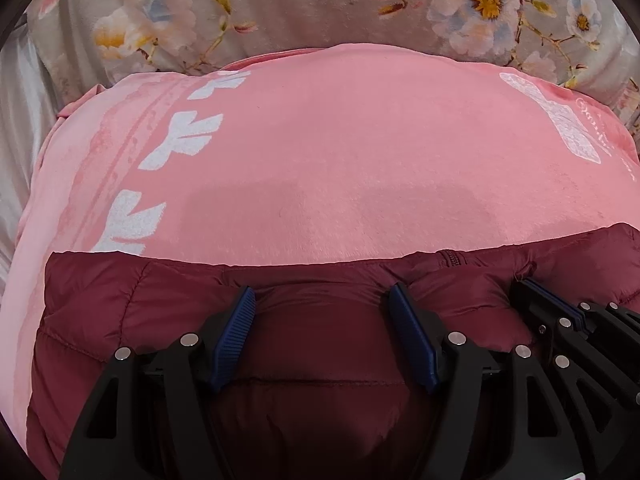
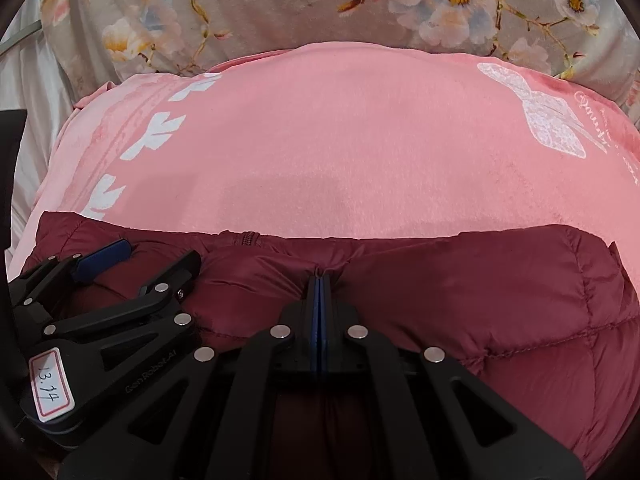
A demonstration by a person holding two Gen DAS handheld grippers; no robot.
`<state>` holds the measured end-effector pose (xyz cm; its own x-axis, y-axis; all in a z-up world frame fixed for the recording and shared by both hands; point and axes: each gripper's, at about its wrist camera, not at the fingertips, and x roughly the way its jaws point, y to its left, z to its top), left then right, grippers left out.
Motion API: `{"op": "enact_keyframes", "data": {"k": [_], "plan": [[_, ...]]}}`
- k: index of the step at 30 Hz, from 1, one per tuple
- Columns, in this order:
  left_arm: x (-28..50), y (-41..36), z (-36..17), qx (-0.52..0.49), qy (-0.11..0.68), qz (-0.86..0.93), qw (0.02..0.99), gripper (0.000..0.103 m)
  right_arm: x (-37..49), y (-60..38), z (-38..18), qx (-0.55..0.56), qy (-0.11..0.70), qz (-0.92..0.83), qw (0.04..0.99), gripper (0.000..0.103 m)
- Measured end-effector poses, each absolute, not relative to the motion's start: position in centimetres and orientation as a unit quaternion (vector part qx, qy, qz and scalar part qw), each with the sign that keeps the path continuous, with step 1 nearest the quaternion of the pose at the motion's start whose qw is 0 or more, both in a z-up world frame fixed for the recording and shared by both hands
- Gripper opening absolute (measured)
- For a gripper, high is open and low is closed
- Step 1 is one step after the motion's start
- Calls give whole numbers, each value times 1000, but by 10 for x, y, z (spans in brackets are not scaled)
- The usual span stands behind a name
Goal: Fold large clothes
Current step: 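Open both grippers and press the folded jacket edge flat, then grasp the folded jacket edge with both grippers side by side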
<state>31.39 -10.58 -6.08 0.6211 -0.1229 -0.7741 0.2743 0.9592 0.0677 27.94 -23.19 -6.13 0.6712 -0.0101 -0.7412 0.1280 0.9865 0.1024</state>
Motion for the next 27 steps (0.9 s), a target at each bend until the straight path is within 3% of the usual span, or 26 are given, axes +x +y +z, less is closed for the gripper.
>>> {"op": "enact_keyframes", "data": {"k": [9, 12, 16, 23, 27], "plan": [[314, -95, -54, 73, 424, -117, 895, 70, 273, -245, -50, 97, 391, -31, 915, 0], [303, -60, -28, 51, 414, -107, 902, 68, 237, -268, -11, 85, 342, -68, 933, 1], [305, 2, 0, 21, 410, -74, 909, 68, 215, -317, 1, 120, 345, -104, 925, 2], [331, 43, -42, 7, 459, -23, 888, 68, 218, -356, -47, 150, 393, -140, 896, 2], [328, 38, -62, 17, 444, -16, 896, 73, 222, -346, -56, 121, 389, -155, 900, 1]]}}
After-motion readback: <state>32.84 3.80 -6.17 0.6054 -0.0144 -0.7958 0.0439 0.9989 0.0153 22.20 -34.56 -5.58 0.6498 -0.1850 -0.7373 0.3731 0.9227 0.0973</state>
